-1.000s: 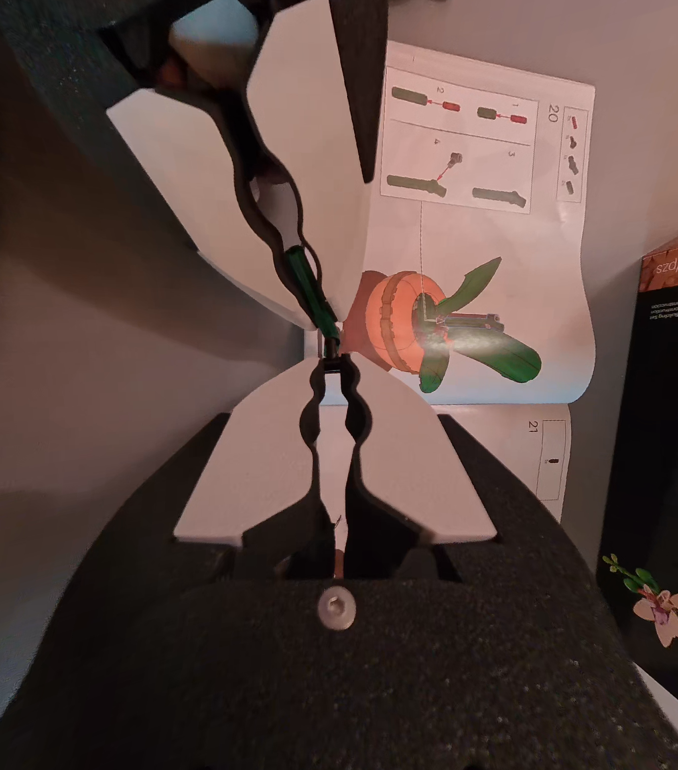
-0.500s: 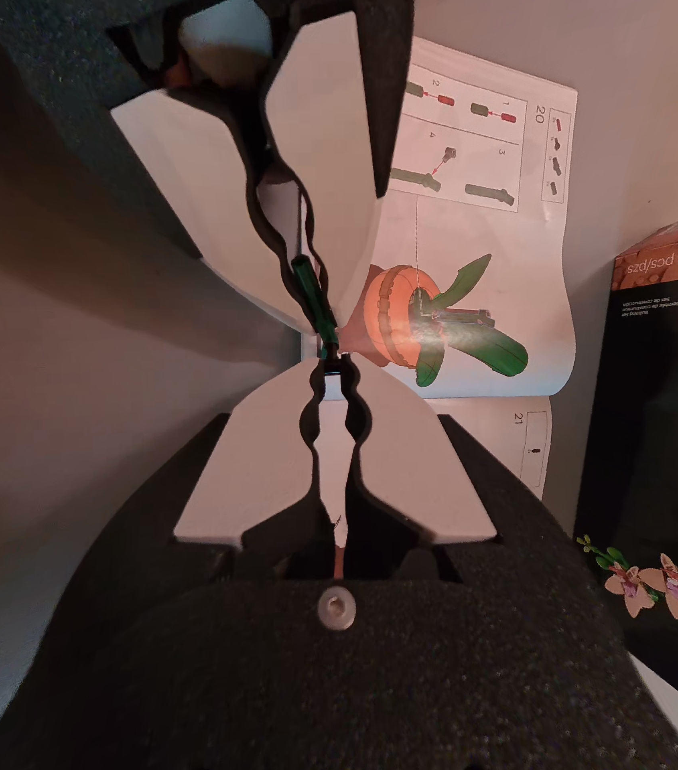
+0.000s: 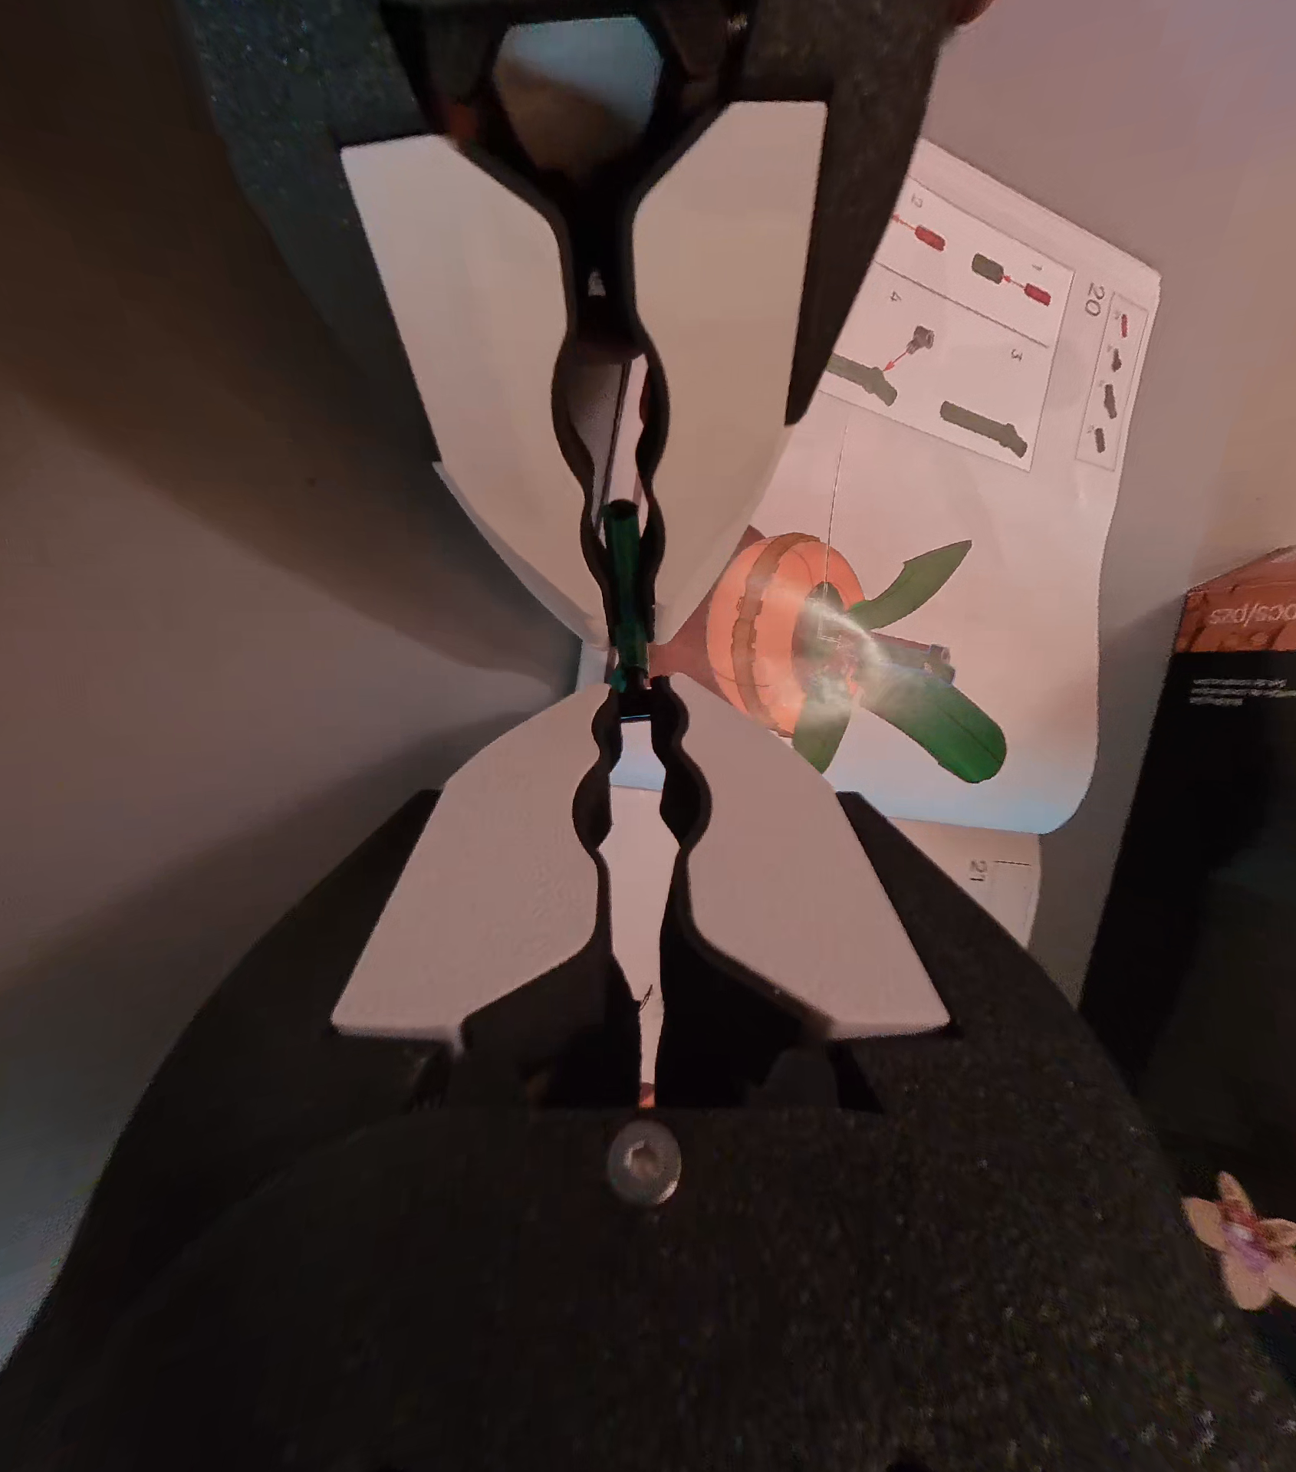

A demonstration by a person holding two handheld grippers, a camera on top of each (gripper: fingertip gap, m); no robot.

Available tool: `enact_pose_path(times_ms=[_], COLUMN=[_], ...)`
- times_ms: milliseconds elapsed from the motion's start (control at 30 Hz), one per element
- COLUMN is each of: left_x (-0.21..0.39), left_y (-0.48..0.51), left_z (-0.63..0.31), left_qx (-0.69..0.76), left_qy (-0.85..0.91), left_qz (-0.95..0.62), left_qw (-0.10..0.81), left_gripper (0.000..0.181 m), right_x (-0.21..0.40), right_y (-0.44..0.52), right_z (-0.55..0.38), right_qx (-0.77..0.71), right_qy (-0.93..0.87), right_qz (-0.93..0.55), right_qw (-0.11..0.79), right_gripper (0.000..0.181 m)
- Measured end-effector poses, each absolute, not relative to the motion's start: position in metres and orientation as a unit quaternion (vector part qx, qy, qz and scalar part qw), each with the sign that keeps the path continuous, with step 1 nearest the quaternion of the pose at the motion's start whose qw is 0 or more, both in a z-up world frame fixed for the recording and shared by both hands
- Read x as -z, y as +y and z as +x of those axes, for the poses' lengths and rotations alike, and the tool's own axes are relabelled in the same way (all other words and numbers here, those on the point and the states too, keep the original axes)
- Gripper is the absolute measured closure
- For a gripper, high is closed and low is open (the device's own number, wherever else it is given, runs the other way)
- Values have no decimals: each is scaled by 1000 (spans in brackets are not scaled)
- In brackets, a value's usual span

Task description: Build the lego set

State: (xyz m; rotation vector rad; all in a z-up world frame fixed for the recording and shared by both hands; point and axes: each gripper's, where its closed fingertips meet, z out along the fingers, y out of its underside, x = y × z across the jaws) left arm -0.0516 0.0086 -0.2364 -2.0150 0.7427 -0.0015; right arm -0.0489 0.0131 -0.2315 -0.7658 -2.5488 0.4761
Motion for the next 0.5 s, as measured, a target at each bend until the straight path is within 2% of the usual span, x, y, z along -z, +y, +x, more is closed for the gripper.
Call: enact_pose_path(times_ms=[267,500], left_x=[240,241], left_y=[8,7], left_z=[-50,-45], left_qx=[-2,20], left_qy=[315,325], left_qz=[-826,-824], left_qw=[467,464], left_gripper=[176,176], right_x=[235,237], right_y=[10,4], right_z=[-48,-49], right_qx=[-236,-300], right_qy=[-882,-867], right_qz=[-365,-358], right_qw=[179,175], right_gripper=[175,175])
